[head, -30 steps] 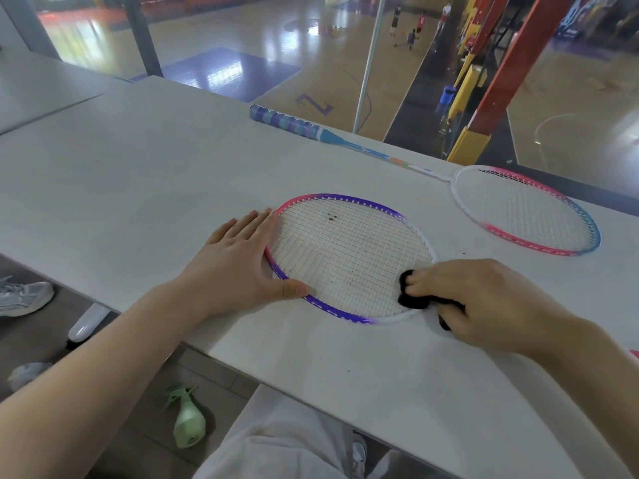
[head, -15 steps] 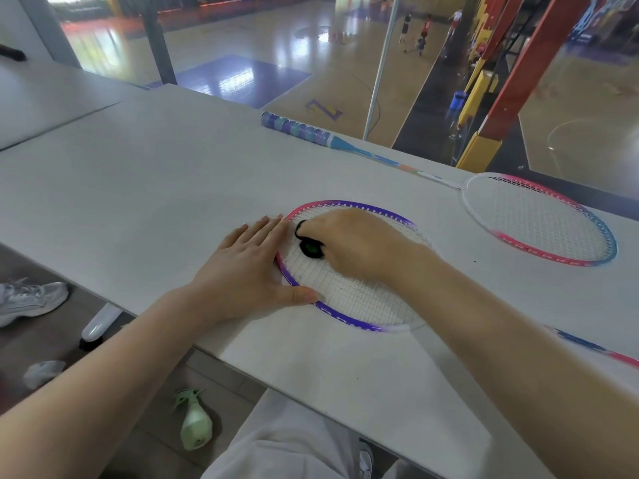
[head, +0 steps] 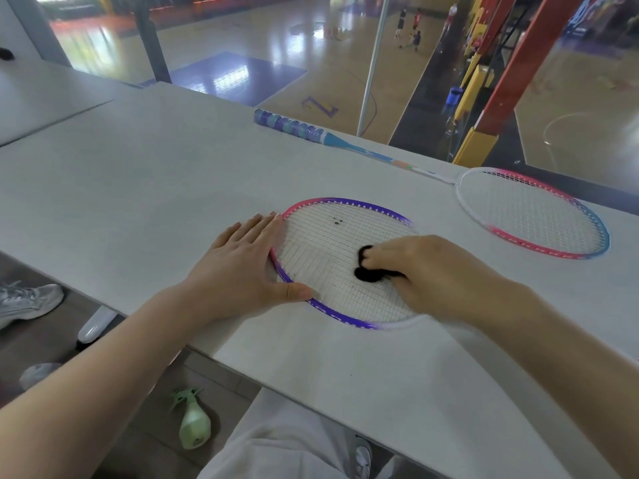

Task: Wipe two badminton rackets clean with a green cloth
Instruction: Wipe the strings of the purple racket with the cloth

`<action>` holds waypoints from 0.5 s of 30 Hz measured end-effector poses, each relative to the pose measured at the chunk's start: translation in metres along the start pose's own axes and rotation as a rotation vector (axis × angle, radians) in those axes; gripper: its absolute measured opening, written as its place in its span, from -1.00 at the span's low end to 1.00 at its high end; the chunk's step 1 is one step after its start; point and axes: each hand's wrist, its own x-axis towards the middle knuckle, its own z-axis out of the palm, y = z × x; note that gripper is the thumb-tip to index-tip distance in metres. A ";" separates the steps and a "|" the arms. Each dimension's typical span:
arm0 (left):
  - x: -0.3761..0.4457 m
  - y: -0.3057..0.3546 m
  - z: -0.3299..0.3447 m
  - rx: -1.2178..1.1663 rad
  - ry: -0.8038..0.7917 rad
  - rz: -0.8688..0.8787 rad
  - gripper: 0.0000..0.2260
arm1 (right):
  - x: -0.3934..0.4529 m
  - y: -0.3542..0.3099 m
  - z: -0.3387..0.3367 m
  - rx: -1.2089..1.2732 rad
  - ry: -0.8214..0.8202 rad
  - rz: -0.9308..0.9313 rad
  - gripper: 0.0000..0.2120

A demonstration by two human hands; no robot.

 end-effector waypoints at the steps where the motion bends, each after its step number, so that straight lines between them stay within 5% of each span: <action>1: 0.000 0.000 0.000 -0.005 0.006 0.003 0.21 | -0.013 0.005 -0.004 -0.012 0.021 0.001 -0.69; 9: 0.001 0.000 0.000 0.002 -0.020 0.000 0.20 | -0.050 0.013 -0.004 -0.096 0.136 -0.045 -0.64; 15: 0.003 0.000 -0.001 0.015 -0.036 -0.002 0.20 | 0.012 -0.001 0.002 -0.091 -0.047 -0.044 -0.73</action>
